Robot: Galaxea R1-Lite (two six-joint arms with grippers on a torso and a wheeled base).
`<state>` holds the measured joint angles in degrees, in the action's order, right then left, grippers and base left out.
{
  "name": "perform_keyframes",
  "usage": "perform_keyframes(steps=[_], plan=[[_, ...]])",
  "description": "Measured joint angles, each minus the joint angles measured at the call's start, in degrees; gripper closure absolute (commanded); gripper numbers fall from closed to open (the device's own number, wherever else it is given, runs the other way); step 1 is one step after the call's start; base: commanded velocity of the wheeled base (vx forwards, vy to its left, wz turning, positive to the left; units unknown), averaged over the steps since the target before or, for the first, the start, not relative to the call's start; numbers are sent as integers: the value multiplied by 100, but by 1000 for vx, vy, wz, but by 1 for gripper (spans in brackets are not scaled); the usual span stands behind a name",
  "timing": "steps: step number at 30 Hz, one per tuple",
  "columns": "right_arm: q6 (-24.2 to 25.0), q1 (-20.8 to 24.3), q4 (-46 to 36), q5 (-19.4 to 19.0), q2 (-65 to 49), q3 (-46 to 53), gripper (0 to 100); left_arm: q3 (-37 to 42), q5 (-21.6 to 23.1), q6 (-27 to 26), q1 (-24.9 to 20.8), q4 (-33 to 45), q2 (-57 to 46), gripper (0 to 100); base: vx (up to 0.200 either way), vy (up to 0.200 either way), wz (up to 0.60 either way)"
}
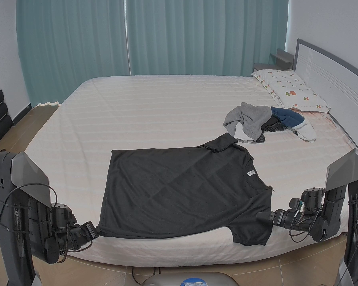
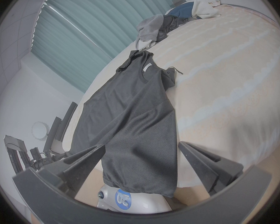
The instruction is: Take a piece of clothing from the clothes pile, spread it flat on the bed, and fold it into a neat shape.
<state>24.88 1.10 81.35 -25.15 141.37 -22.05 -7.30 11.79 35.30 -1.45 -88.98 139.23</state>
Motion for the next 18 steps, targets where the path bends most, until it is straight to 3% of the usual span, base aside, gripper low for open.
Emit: perform_keyframes(steps=[7, 8, 18], plan=[[5, 2, 9, -5, 101, -49, 0, 2, 0, 2, -2, 0, 0, 100, 0, 0, 0], [5, 9, 11, -2, 112, -55, 100, 2, 2, 0, -2, 0, 0, 100, 0, 0, 0], [-77, 11, -39, 268, 72, -60, 100, -29, 17, 11, 7, 0, -4, 100, 0, 0, 0]])
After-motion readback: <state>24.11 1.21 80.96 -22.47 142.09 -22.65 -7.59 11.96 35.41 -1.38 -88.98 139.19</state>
